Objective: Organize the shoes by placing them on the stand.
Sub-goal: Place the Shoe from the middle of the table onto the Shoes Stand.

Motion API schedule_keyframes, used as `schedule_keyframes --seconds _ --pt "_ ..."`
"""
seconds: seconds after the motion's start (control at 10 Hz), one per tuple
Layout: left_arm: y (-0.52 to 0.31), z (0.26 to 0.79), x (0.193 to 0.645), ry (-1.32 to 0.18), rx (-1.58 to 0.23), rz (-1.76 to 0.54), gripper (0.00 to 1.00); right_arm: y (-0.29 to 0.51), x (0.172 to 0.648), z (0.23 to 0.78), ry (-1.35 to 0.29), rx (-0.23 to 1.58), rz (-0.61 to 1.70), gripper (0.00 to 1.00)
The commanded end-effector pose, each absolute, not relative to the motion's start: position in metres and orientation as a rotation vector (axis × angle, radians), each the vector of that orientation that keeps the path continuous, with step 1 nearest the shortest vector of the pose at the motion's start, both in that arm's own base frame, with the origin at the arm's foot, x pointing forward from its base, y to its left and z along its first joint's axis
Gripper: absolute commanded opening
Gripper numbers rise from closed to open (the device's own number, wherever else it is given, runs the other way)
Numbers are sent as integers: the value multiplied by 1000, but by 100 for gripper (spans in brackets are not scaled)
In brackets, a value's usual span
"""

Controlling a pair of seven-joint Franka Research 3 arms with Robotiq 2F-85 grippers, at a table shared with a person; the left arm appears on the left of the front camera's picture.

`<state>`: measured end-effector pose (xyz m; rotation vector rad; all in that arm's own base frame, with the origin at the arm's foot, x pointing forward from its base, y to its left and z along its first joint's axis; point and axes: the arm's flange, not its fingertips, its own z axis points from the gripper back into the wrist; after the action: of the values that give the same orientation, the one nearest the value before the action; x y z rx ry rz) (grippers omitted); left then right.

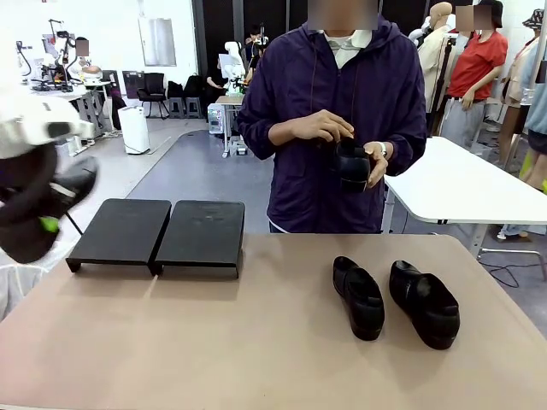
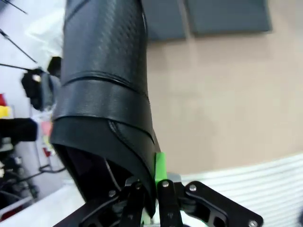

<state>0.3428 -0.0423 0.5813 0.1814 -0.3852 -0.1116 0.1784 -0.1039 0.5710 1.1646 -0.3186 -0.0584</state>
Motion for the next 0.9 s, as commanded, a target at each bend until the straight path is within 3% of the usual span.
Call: schedule_keyframes --seconds 0.0,0.3,0.4,0.5,0.8 --pt "7 563 401 -389 164 -152 0 -104 180 576 -340 1184 -33 100" --pt "37 543 449 -408 20 -102 0 -104 180 576 -340 1184 -33 100" --pt "28 550 445 -297 20 -30 0 -104 180 576 -340 1184 -33 100" --pt "51 526 440 -383 101 -103 0 -104 180 576 -340 1184 -33 100" --pt "41 522 450 -342 64 -86 0 -104 180 576 -340 1184 -33 100"
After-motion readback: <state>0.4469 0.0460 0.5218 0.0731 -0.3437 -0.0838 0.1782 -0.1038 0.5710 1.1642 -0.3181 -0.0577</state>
